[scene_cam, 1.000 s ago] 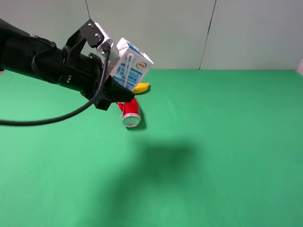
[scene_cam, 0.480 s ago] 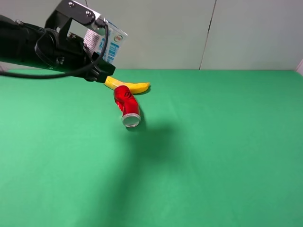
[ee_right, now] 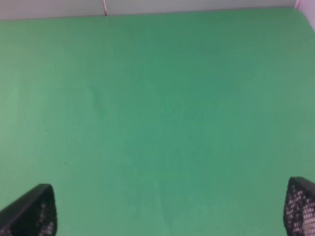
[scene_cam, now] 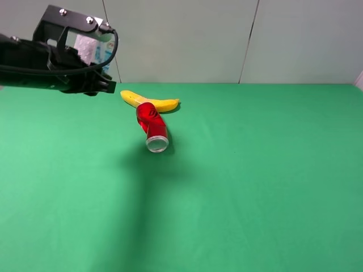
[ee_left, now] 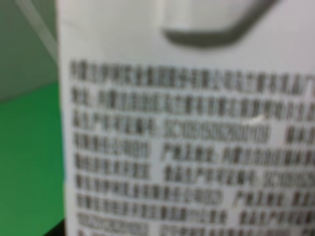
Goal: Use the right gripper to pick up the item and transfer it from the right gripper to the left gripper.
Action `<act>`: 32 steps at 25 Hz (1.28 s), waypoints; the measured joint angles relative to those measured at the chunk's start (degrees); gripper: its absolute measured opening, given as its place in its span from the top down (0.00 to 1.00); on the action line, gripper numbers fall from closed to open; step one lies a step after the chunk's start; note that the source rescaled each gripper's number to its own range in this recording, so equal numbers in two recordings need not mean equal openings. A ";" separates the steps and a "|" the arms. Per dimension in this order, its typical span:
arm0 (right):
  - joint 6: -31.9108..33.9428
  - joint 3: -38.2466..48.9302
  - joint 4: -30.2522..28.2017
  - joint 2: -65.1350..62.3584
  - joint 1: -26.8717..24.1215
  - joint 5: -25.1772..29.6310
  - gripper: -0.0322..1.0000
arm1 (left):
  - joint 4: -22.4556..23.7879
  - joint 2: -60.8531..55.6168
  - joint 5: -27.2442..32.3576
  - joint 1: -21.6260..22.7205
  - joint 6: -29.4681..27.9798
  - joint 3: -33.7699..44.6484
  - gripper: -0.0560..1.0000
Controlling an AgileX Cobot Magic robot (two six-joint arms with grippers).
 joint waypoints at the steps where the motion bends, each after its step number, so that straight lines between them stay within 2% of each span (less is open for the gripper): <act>1: 0.00 0.00 0.00 0.00 0.00 0.00 0.00 | 0.00 0.00 -1.78 0.00 -0.85 1.06 0.94; 6: 0.00 0.00 0.00 0.00 0.00 -0.12 0.00 | -0.36 -0.06 -6.62 0.00 -3.59 6.08 0.94; 14: 0.00 0.00 0.00 0.00 0.00 -0.06 0.00 | -0.40 0.55 -7.52 0.00 -8.69 11.15 0.94; 22: 0.01 0.00 0.00 0.00 0.00 -0.06 0.00 | -0.35 9.28 -8.70 0.00 -12.70 11.15 0.94; 32: 0.01 0.00 0.00 0.00 0.00 -0.06 0.00 | 5.73 15.81 -8.70 0.00 -22.29 10.48 0.94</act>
